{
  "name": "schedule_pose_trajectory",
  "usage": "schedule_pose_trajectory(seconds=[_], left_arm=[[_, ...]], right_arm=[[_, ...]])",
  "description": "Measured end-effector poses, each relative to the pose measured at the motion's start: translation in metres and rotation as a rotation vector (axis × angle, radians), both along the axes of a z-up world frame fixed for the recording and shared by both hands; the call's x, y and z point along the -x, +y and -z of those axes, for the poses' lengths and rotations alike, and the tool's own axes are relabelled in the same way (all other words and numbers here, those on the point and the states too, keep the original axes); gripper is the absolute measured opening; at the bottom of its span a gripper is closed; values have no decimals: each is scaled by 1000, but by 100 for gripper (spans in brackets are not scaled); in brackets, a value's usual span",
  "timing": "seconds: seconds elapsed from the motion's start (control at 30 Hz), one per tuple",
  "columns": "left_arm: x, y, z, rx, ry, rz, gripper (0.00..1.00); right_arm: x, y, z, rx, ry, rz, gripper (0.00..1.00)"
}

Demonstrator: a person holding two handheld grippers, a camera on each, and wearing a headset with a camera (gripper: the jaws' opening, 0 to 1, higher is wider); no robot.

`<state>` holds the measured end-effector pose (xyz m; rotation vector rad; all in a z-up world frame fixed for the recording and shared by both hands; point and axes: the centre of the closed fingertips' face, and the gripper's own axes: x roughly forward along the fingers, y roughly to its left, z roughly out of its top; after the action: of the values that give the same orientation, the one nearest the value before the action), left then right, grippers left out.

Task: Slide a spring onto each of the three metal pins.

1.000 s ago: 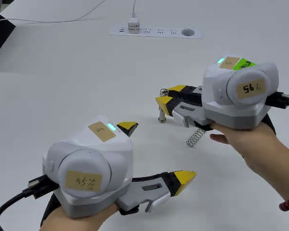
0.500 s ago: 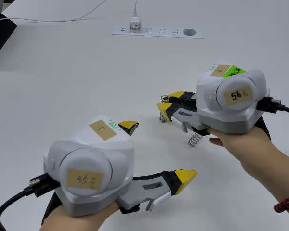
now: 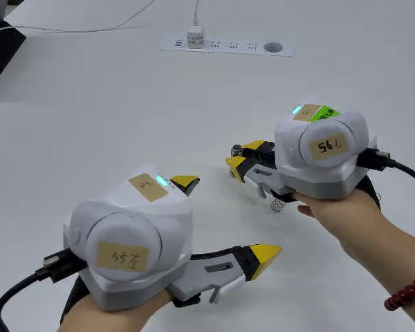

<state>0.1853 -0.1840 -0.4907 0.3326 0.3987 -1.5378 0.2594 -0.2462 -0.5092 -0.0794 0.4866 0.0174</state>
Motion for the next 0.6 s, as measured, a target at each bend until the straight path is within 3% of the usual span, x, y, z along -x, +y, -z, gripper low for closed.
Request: schedule_pose_trajectory(seconds=[0.23,0.6], left_arm=[[-1,0,-1,6,1,-8,80],[0,-1,-4,14,-10,-3,80]], right_arm=[[4,3,2,-3,15,-3,19],[9,9,-22,-49,-35,18,27]])
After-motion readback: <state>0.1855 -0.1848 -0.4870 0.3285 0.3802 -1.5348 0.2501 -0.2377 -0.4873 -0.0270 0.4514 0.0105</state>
